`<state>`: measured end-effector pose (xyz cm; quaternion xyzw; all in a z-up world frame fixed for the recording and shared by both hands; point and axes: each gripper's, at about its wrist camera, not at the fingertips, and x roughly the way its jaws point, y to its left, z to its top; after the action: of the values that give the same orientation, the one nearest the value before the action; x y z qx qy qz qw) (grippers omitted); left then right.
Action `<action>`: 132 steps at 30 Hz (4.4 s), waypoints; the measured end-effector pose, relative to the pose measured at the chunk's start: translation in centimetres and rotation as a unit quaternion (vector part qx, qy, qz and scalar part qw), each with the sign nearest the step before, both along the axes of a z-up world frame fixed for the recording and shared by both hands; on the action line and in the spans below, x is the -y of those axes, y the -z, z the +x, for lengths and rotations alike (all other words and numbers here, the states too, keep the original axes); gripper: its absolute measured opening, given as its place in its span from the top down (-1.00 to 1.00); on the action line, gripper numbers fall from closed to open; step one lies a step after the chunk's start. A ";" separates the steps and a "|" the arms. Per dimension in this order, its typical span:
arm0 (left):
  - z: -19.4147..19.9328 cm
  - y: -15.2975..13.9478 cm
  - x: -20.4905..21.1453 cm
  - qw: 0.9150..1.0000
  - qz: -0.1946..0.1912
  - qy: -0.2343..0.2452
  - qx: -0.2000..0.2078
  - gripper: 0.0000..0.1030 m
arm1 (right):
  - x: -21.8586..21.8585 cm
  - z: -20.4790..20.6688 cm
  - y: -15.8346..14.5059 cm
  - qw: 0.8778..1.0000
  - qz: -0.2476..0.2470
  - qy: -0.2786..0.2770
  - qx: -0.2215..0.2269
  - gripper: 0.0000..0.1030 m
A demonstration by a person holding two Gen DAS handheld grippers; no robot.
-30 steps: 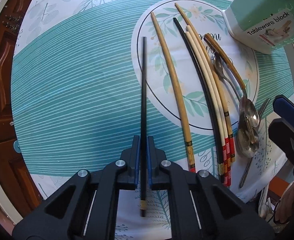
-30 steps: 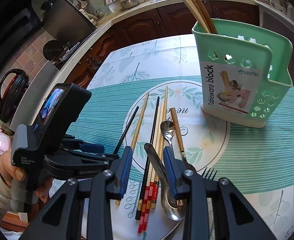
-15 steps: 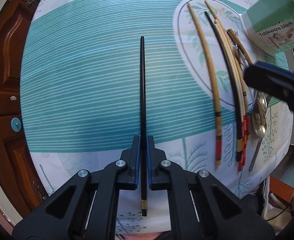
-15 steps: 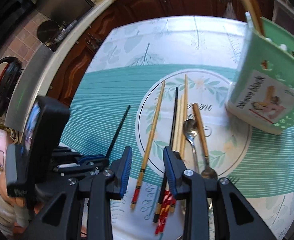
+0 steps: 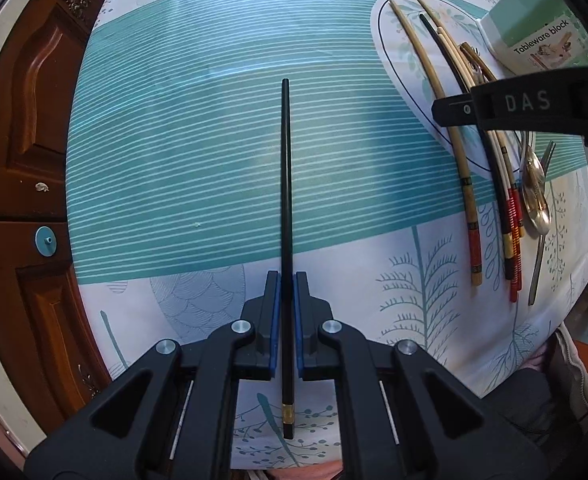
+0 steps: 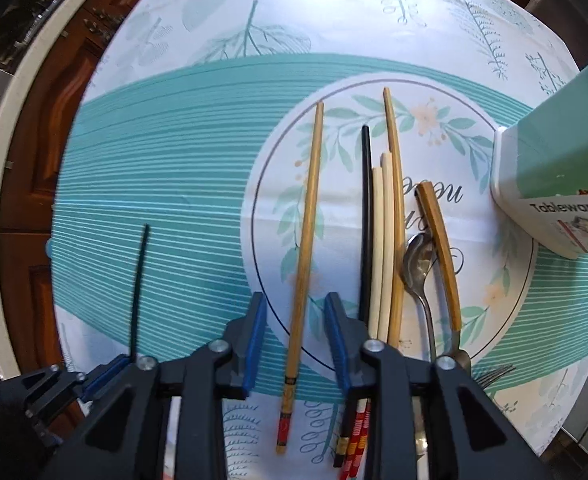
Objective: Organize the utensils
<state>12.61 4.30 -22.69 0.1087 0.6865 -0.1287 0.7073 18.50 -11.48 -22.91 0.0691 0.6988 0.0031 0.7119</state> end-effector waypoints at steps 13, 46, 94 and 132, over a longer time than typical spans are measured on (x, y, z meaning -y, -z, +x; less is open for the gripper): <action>0.9 0.1 0.8 1.000 -0.010 -0.015 0.020 0.93 | 0.2 -1.2 -1.6 0.999 0.024 -0.023 0.006 0.88; 0.5 -34.9 23.0 0.904 -0.210 0.079 0.364 0.94 | 20.7 -9.5 -23.7 0.847 0.059 0.095 0.520 0.88; 6.8 -14.3 19.6 0.958 -0.180 0.021 0.223 0.61 | 18.1 -7.8 -14.2 0.877 0.013 -0.085 0.472 0.57; -3.3 -4.3 8.0 0.968 -0.107 -0.088 0.211 0.01 | 9.9 -14.8 -8.9 0.941 0.075 -0.047 0.327 0.57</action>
<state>9.30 -3.68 -18.41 -0.0040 0.5109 -0.1128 0.8522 3.75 -21.42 -14.04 0.0844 0.4278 0.1111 0.8930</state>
